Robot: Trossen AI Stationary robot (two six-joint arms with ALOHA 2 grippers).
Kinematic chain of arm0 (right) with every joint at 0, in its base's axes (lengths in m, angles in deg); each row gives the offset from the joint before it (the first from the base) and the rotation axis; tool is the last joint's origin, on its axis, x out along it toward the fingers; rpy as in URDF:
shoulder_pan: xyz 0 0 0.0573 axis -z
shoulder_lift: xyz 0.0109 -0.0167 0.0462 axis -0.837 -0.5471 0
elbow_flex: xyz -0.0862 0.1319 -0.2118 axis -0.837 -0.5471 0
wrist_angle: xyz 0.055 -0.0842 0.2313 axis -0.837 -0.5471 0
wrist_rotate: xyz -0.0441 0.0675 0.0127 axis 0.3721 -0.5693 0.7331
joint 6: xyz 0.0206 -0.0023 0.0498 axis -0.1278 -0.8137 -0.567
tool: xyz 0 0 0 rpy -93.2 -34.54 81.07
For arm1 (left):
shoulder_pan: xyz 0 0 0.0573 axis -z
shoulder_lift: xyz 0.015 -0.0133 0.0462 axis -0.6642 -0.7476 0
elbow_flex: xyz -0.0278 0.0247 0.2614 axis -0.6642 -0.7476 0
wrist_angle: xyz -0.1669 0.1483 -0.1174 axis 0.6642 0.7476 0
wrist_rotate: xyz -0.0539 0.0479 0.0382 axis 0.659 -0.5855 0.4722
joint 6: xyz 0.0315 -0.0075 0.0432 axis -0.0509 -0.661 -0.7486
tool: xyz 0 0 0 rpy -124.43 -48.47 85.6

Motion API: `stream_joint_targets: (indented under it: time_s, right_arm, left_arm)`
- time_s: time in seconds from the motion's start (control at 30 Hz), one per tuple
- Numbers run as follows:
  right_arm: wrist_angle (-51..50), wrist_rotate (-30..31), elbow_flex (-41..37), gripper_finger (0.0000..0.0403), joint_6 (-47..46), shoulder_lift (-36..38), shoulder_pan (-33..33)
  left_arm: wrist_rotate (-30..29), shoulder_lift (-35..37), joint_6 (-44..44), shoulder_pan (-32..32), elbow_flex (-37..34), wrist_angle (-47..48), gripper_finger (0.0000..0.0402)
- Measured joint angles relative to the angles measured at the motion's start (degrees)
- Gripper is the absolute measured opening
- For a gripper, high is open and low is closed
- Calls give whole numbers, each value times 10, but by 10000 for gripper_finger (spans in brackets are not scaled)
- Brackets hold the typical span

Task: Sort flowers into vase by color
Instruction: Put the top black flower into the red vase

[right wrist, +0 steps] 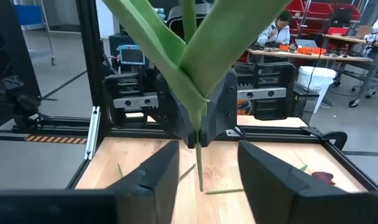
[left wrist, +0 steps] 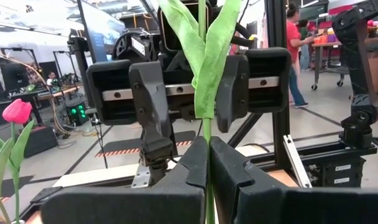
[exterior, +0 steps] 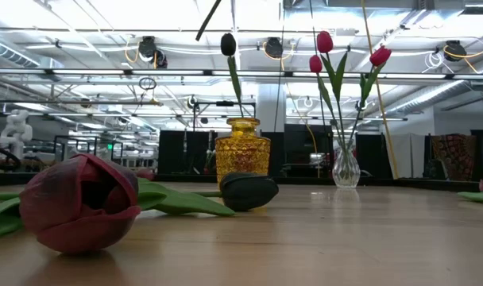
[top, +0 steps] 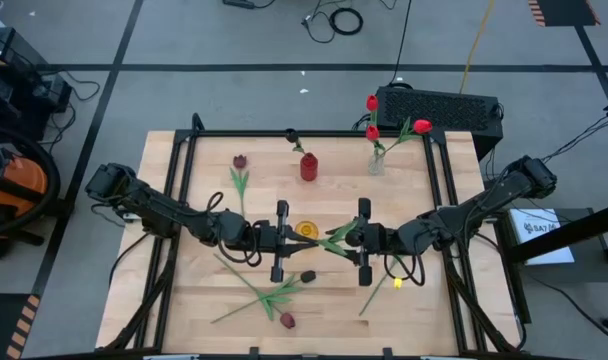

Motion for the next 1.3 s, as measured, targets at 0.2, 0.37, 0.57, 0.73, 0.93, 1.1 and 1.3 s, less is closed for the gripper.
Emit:
stream_joint_targets:
  time_s: [0.2, 0.37, 0.57, 0.73, 0.93, 1.1, 1.3]
  right_arm:
    - [17, 0, 0, 223, 3, -9, 0]
    - [58, 0, 0, 251, 17, -25, 0]
    - [84, 0, 0, 250, 22, -42, 0]
    - [84, 1, 0, 228, 32, -43, 2]
    - [80, 1, 0, 170, 34, -43, 2]
    - [78, 2, 0, 114, 34, -43, 2]
    - [78, 3, 0, 53, 34, -42, 2]
  left_arm:
    - [0, 0, 0, -1, 0, 1, 8]
    - [0, -9, 0, -4, 0, -1, 8]
    - [0, -23, 0, -13, -1, -2, 8]
    - [0, -23, 0, -15, -1, -5, 8]
    - [0, -23, -3, -15, -1, -10, 8]
    - [9, -23, -3, -15, -1, -18, 8]
    - [14, -23, -3, -15, -1, -17, 8]
